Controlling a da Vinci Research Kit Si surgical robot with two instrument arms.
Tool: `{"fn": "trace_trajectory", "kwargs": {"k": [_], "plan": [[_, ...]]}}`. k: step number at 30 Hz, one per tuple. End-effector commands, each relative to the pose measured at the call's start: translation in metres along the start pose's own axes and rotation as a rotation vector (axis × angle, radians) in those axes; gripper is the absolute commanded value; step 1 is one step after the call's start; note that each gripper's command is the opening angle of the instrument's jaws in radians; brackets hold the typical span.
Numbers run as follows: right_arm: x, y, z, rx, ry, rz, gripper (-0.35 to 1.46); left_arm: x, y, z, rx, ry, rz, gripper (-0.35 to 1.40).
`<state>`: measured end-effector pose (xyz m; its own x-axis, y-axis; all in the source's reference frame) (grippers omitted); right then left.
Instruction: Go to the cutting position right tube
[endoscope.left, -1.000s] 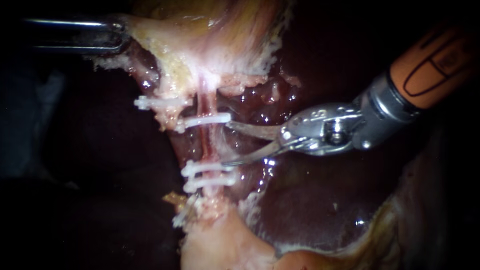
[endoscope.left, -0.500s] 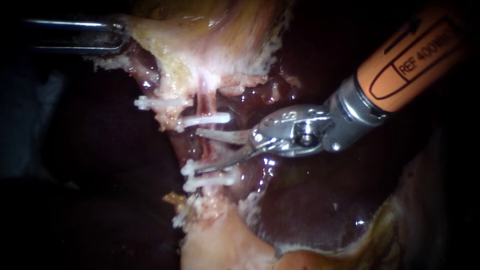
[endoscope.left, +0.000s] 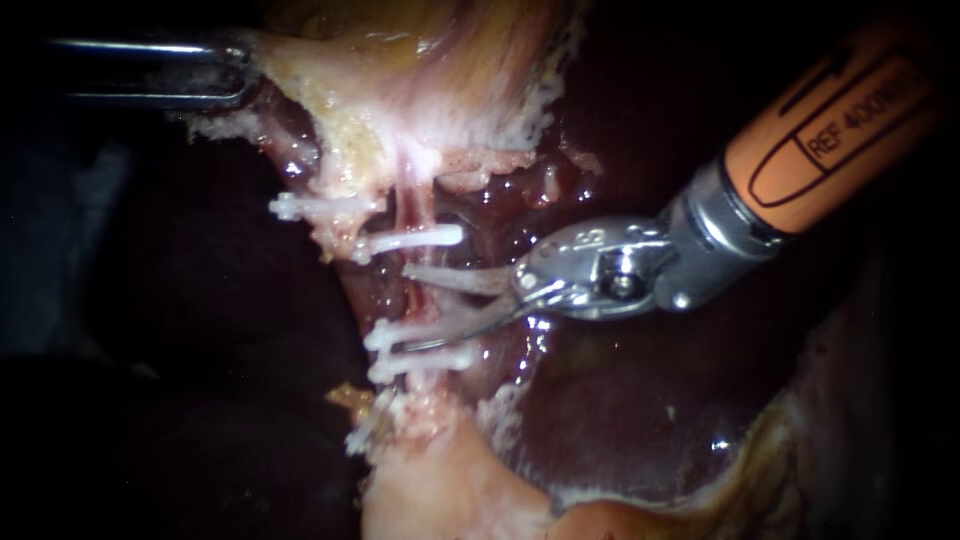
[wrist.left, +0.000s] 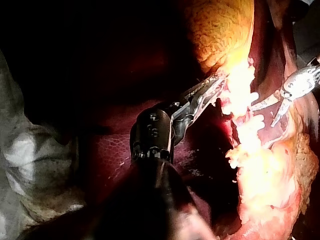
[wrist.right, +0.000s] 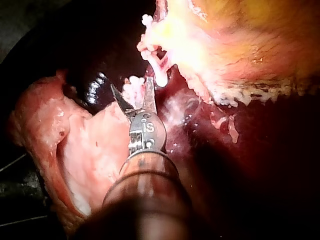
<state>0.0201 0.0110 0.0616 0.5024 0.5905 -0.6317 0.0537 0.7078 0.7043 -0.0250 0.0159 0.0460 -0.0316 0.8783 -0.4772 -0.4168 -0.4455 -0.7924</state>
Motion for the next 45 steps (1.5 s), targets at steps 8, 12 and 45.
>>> {"fn": "trace_trajectory", "kwargs": {"k": [8,12,45], "plan": [[-0.0008,0.0013,-0.0009,-0.027,0.001,0.009,1.29,0.0,0.0,0.0,-0.001,0.0,0.0,-0.35],[-0.0007,0.0016,-0.0004,-0.033,0.002,0.009,1.29,0.0,0.0,0.0,-0.001,0.0,0.0,-0.35],[0.0028,0.0018,0.0091,0.095,0.065,-0.031,1.23,0.0,0.0001,0.0001,0.0,0.001,0.0,-0.35]]}}
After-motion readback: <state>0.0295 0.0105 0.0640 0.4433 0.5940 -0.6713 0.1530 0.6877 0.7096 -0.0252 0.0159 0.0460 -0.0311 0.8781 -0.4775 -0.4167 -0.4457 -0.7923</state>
